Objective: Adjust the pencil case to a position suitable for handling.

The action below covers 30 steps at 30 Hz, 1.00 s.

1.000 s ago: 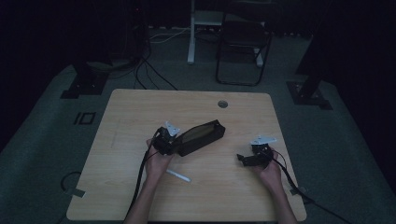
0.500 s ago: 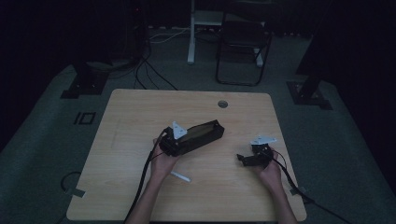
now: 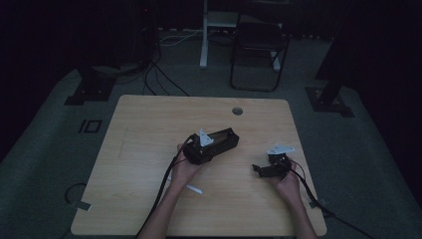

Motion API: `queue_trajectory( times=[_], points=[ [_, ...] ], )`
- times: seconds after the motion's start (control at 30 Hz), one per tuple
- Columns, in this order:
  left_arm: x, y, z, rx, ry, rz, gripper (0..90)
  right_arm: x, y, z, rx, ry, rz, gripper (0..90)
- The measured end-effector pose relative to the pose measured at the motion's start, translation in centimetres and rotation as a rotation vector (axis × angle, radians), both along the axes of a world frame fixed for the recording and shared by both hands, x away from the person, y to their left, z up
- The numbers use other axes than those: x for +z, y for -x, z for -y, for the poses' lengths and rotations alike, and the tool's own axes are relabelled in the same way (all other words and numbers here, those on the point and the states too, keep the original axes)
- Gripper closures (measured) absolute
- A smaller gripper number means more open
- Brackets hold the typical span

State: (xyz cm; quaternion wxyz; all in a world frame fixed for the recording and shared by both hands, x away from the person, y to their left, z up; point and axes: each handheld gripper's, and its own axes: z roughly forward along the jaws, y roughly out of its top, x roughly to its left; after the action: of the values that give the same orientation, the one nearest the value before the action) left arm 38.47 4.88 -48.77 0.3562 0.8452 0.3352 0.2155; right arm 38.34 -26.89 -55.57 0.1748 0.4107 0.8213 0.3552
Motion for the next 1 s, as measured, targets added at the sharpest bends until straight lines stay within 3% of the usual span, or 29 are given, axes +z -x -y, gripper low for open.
queue_trajectory(
  times=[0.27, 0.5, 0.67, 0.8, 1.0],
  points=[
    [0.1, 0.9, -1.2, -0.015, -0.001, -0.019, 66.5, 0.0, 0.0, 0.0, 0.001, 0.001, 0.0, 10.7],
    [0.0, 2.1, -2.2, -0.07, -0.023, -0.01, 66.6, 0.0, 0.0, 0.0, 0.001, 0.001, 0.0, 10.7],
    [-0.4, 2.8, -3.5, -0.135, -0.001, -0.002, 67.8, 0.0, 0.0, 0.0, 0.001, 0.001, 0.0, 10.7],
    [-0.3, 2.9, -4.1, -0.143, 0.009, -0.002, 67.6, 0.0, 0.0, 0.0, 0.001, 0.001, 0.0, 10.7],
    [0.5, 3.8, -5.1, -0.109, 0.053, 0.039, 51.7, 0.0, 0.0, 0.0, 0.001, 0.001, 0.0, 10.7]
  ],
)
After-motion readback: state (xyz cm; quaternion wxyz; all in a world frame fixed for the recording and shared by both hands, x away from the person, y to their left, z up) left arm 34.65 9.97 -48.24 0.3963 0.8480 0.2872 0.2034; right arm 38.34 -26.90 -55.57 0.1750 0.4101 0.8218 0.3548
